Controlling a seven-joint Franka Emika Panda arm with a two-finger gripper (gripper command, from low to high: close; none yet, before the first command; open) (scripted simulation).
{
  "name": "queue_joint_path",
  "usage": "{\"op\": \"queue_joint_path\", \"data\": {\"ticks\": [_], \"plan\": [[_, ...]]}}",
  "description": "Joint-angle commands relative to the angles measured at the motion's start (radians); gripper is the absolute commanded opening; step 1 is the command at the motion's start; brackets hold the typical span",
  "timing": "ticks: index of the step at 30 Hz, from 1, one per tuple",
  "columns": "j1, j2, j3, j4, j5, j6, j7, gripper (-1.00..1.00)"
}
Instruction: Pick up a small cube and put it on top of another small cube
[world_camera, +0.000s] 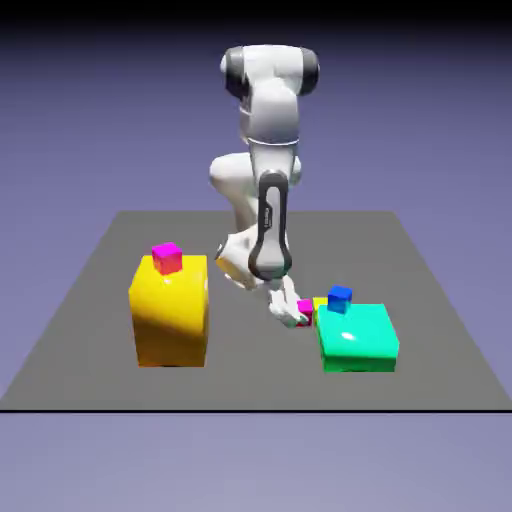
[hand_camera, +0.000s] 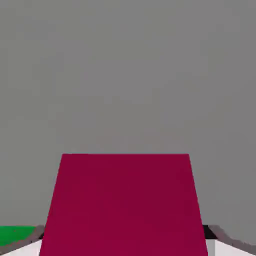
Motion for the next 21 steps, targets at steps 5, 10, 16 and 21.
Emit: {"op": "queue_joint_path", "data": {"ticks": [5,10,16,21], "plan": [[-0.044,-0.181,-0.067,-0.069,-0.217,0.011,0.149,-1.00],[-0.067,-0.223,-0.119,0.034,-0.266,-0.108,0.208,-1.00],[-0.204,-0.267,-0.208,0.252,-0.477,-0.335,0.346,-1.00],[-0.349,-0.291,-0.276,0.433,-0.694,-0.518,0.468,-1.00]]}}
